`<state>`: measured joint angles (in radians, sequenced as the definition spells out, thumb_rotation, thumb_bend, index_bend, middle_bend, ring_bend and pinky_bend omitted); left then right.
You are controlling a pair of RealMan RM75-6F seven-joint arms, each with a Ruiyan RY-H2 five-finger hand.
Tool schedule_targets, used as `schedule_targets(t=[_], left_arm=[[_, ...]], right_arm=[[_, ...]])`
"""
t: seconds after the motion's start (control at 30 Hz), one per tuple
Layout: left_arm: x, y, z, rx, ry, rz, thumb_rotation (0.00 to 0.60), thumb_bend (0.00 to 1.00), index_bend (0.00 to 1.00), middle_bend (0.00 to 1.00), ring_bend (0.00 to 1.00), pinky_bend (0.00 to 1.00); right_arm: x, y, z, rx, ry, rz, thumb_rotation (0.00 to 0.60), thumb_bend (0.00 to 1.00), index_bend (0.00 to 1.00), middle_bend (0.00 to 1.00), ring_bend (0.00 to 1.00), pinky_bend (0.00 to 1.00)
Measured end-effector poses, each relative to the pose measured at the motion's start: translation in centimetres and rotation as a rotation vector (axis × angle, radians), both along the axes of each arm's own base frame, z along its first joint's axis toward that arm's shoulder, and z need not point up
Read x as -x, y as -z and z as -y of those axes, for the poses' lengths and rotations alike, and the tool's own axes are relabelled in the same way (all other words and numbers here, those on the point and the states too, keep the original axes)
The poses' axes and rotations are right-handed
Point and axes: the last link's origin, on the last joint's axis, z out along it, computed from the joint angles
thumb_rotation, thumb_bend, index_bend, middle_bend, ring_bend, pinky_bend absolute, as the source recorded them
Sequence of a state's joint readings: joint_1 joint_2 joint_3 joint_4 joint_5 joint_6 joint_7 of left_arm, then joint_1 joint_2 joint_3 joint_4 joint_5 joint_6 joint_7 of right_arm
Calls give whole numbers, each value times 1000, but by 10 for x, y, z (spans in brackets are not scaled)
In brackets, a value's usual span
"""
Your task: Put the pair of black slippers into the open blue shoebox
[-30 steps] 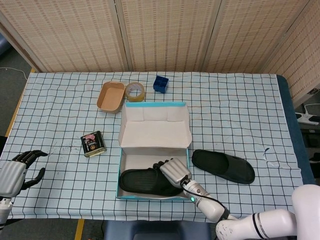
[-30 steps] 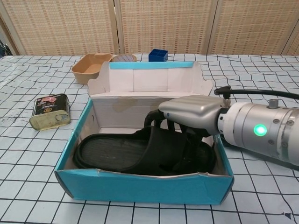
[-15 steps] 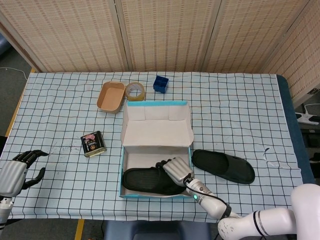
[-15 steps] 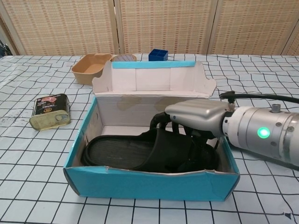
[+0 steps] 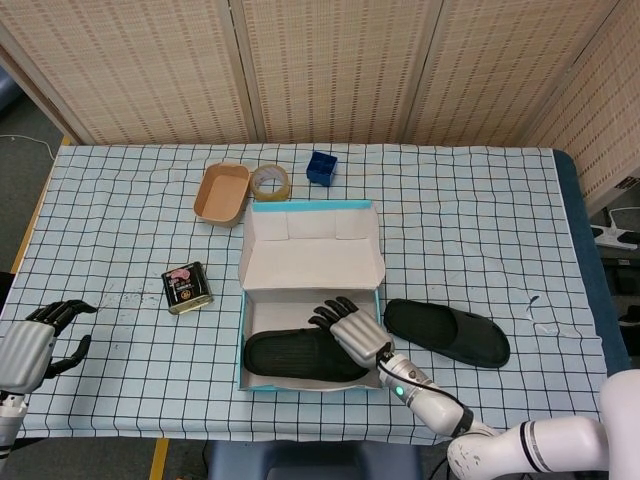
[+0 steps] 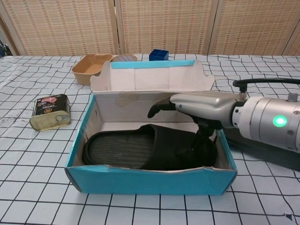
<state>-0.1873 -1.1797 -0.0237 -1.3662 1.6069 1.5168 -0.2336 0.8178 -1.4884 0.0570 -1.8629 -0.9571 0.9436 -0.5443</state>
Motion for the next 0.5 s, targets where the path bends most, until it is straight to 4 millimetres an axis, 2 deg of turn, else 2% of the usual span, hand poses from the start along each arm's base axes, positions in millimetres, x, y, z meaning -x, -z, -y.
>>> schedule_targets(t=[0.17, 0.33, 0.5], left_arm=[[0, 0, 0, 0, -1, 1, 600, 422, 332, 308, 306, 443], [0, 0, -1, 2, -3, 2, 600, 422, 332, 308, 306, 443], [0, -1, -1, -1, -1, 2, 600, 422, 332, 308, 306, 443]], right_arm=[[4, 0, 2, -7, 13, 4, 600, 179, 127, 51, 0, 24], [0, -1, 1, -5, 3, 52, 600, 179, 127, 51, 0, 24], [-5, -16, -8, 48, -45, 123, 600, 179, 132, 49, 0, 31]])
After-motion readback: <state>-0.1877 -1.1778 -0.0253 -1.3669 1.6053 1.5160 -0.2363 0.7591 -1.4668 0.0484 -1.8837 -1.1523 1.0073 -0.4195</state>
